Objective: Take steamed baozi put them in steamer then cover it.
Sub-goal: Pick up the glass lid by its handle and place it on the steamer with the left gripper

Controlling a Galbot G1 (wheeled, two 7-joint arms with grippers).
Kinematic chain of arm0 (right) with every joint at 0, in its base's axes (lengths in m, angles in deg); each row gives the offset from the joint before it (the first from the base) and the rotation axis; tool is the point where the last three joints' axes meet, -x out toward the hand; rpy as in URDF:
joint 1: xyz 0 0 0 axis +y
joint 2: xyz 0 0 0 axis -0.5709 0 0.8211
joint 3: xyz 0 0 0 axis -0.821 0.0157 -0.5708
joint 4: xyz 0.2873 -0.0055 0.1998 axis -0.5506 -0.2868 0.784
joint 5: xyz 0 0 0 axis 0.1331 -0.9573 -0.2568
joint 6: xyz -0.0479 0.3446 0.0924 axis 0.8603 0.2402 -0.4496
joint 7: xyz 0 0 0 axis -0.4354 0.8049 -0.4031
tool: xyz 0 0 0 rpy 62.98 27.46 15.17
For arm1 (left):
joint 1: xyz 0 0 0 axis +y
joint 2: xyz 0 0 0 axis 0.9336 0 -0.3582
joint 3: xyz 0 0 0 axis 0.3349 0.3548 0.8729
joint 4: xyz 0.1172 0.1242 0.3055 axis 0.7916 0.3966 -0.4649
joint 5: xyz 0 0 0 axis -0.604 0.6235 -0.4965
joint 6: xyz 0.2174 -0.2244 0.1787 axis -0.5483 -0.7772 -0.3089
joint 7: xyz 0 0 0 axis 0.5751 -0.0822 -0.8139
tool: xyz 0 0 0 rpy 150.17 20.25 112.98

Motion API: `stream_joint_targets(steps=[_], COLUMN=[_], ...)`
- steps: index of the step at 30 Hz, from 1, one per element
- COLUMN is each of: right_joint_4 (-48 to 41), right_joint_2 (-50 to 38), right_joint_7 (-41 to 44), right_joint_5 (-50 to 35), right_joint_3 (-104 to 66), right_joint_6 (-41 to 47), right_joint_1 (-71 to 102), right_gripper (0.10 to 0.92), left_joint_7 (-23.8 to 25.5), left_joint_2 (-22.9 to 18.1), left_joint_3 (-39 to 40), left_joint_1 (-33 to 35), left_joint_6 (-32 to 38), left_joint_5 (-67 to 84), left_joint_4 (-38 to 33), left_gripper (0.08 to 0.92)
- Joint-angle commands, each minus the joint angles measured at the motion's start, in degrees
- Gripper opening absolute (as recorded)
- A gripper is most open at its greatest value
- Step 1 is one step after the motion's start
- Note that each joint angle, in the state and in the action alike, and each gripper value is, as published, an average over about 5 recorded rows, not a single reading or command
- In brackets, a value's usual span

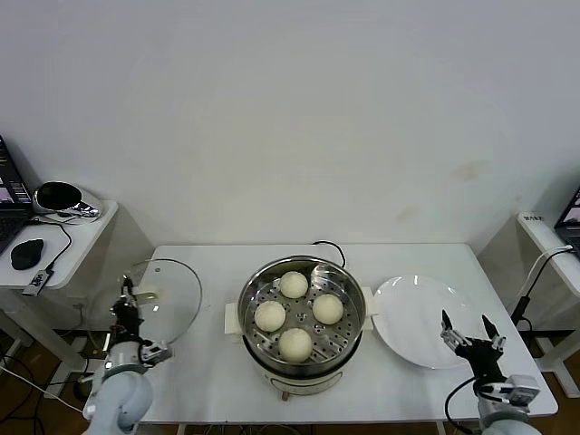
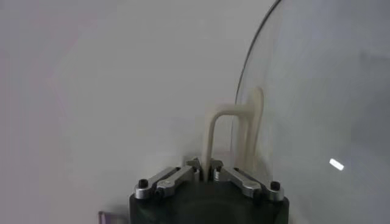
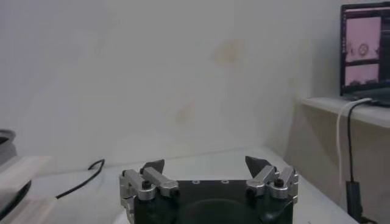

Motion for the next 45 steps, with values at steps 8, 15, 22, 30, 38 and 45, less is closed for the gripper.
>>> stream_joint_targets(steps=[8, 15, 22, 30, 38, 45], right_joint_4=[1.74, 0.45, -0.07, -1.16, -2.32, -4.29], right_joint_2=[3.82, 5.00, 5.36, 5.55, 6.24, 6.14], right_joint_7=[0.10, 0.03, 0.27, 0.30, 0.43, 0.47], right_joint_5=[5.64, 5.44, 4.13, 4.75, 5.14, 5.08], right_joint_3=[-1.19, -0.84, -0.24, -0.62, -0.52, -0.36], right_joint_6=[-0.23, 0.26, 0.44, 0.65, -0.33, -1.03], right_joint_1=[-0.01, -2.68, -4.42, -5.03, -5.29, -5.79], right_gripper=[0.823, 0.823, 0.823, 0.823, 0.823, 0.823], left_joint_7=[16.51, 23.69, 21.93, 23.76, 24.18, 24.06], left_joint_2=[-2.85, -3.76, -8.57, -14.73, -19.64, -20.25], left_joint_3=[6.18, 15.39, 20.54, 26.77, 30.64, 35.76], left_joint_1=[7.86, 5.80, 1.87, -0.54, -1.50, -0.86], left_joint_6=[-16.82, -24.60, -25.50, -24.97, -23.10, -22.98], left_joint_5=[-9.43, -16.21, -21.39, -26.35, -30.88, -33.03], left_joint_4=[-34.78, -37.02, -27.62, -23.41, -20.43, -18.68], left_gripper=[0.151, 0.151, 0.151, 0.151, 0.151, 0.151])
